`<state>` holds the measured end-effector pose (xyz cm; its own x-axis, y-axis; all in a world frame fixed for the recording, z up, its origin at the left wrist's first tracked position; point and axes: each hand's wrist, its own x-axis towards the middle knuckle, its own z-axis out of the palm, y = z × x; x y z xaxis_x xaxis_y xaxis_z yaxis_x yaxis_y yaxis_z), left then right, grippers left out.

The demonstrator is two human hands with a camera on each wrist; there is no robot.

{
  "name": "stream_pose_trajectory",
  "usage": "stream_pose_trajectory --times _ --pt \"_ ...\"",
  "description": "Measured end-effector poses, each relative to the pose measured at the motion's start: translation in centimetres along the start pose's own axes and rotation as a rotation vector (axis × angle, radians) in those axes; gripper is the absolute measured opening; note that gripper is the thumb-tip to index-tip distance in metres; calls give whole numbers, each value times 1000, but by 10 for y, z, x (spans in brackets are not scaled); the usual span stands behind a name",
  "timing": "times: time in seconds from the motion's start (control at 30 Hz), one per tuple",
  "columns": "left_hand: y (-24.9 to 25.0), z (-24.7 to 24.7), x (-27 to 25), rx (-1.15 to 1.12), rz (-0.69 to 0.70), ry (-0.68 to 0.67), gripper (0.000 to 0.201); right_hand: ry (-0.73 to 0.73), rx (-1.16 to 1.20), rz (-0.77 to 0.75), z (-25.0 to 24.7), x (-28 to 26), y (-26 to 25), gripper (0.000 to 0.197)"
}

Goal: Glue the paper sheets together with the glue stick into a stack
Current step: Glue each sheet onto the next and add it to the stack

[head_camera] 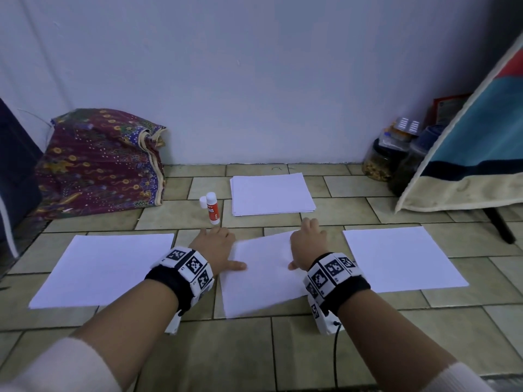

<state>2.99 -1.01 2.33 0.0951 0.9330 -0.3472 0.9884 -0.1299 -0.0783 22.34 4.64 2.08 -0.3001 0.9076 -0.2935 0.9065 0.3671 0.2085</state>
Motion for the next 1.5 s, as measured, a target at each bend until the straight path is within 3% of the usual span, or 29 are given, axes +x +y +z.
stream_pose_trajectory --times 0.13,0.3,0.4,0.53,0.7,0.93,1.13,1.23,1.3,1.37,1.43,1.5 --pt "26 2 -2 -19 153 18 59 8 64 -117 6 -5 -19 42" --pt "30 0 -11 37 91 18 55 8 229 -128 9 -12 -52 31" --pt "22 5 -12 11 30 14 68 -12 305 -206 10 -11 -65 34" --pt "14 17 -10 -139 -39 -94 104 21 304 -309 7 -7 -75 44" --pt "13 18 -7 -88 -38 -199 105 -39 324 -406 3 -3 -70 61" --pt "10 21 -8 -61 -22 -217 106 -62 458 -233 4 14 -29 47" --pt "8 19 -10 -6 -13 -239 105 -75 398 -122 2 18 -13 63" --pt "5 11 -11 0 -2 -169 92 -33 164 -86 -6 14 -24 64" --pt "1 5 -10 -22 -5 -80 70 43 12 -82 -10 7 -34 48" --pt "-5 -1 -10 -5 -16 -38 51 84 -8 -106 -11 0 -48 32" --pt "-10 -2 -8 -9 -25 -19 36 55 22 -134 -10 -7 -64 32" --pt "-13 0 -7 -26 -27 2 35 14 56 -145 -9 -14 -78 32"
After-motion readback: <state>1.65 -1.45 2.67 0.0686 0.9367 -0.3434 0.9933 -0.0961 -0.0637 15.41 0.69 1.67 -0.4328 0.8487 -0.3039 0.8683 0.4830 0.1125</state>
